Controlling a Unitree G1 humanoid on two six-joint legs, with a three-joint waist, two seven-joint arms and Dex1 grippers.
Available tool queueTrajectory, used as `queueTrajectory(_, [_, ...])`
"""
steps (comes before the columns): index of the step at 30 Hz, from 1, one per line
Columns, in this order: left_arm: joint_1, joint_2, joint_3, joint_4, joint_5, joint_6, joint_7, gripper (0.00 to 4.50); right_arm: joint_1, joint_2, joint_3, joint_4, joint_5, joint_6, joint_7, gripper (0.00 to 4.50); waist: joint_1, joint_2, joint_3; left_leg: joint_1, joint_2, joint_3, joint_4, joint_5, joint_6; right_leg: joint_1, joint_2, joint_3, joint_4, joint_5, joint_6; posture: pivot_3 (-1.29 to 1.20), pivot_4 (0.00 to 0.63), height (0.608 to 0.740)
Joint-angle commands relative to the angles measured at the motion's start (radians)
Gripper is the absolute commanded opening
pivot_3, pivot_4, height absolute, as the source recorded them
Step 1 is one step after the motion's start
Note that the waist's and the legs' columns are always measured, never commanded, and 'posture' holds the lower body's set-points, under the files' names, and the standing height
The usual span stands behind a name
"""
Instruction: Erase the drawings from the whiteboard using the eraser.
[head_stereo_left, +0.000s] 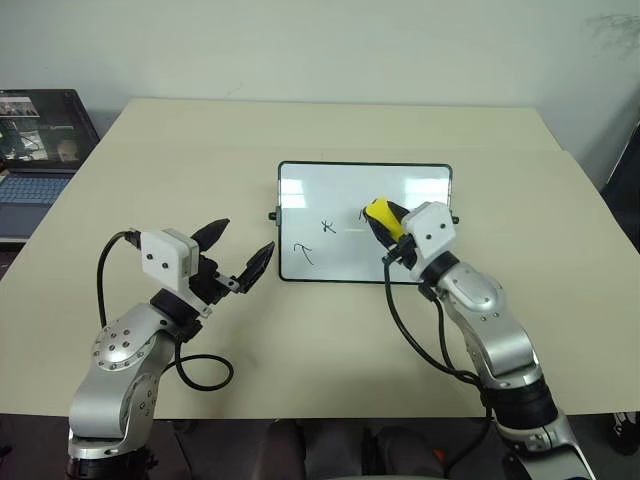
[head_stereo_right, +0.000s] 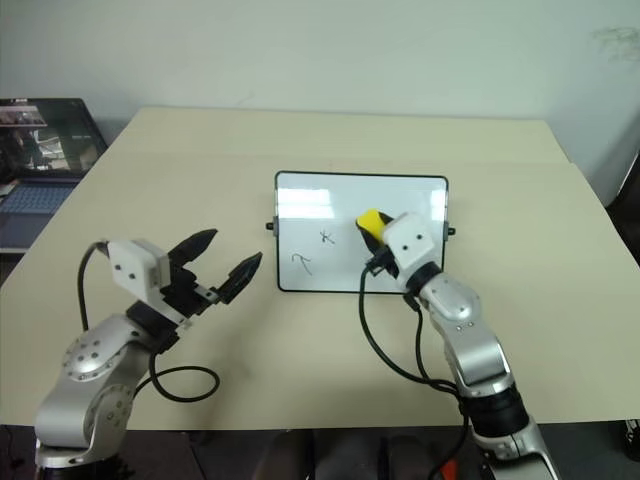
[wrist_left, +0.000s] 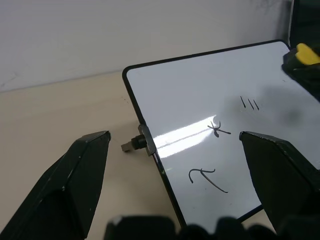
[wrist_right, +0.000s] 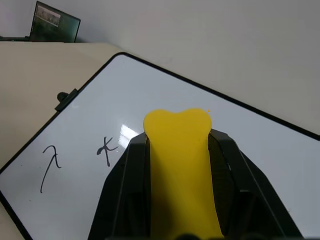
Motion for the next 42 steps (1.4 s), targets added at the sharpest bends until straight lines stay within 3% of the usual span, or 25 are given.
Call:
queueTrajectory(1, [-0.008,0.024,-0.015,-0.077,-0.033,0.005,-0.041,4.50,-0.068,0.004,0.018,0.058,-0.043,-0.036,0.000,1.20,0.000,0.000,0.000,0.000,0.000,0.000,0.000,0.000,0.000,0.000,0.000,0.000,0.000,0.000,0.000,0.00,0.150,0.740])
queueTrajectory(12, [-0.004,0.065,0.000,-0.099,-0.086,0.051,-0.091,4.50,-0.230,0.020,0.027,0.347,-0.135,-0.126,-0.037,1.20,-0.001,-0.001,0.001,0.000,0.000,0.000,0.000,0.000,0.000,0.000,0.000,0.000,0.000,0.000,0.000,0.00,0.150,0.740])
queueTrajectory(21, [-0.018,0.082,-0.008,-0.097,-0.107,0.067,-0.113,4.50,-0.205,0.024,0.052,0.420,-0.144,-0.085,0.011,1.20,-0.003,-0.001,0.001,0.003,0.001,0.000,0.000,0.000,0.000,0.001,0.000,0.000,0.002,0.000,0.000,0.00,0.150,0.740])
queueTrajectory(34, [-0.043,0.074,-0.017,-0.088,-0.111,0.081,-0.120,4.50,-0.120,0.024,0.105,0.367,-0.166,-0.056,0.055,1.20,-0.003,-0.002,0.000,0.006,0.001,0.000,0.000,0.000,0.000,0.004,0.000,0.000,0.004,0.000,0.000,0.00,0.150,0.740])
queueTrajectory(42, [-0.021,0.071,-0.002,-0.081,-0.109,0.074,-0.115,4.50,-0.197,-0.003,-0.031,0.096,-0.089,0.048,0.060,1.20,0.000,-0.002,0.003,0.001,0.001,0.000,0.000,0.000,0.000,0.000,0.000,0.000,0.002,0.000,0.000,0.00,0.150,0.740])
